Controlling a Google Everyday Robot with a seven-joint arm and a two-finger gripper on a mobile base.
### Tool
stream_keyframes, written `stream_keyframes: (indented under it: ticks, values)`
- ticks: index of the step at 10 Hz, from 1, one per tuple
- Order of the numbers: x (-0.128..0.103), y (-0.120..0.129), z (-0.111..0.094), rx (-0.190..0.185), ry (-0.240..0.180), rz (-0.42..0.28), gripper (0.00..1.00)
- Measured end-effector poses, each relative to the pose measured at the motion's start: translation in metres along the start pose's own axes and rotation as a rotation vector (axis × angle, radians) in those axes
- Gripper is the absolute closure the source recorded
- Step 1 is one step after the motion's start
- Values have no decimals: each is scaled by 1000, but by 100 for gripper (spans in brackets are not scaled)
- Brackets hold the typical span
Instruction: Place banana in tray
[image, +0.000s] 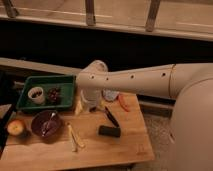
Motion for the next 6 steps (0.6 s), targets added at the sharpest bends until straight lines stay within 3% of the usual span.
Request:
stream_keyframes:
  ticks: [3, 6]
  values:
    - [0, 1, 2, -6, 8, -11, 20]
    - [9, 44, 39, -55, 70, -109, 20]
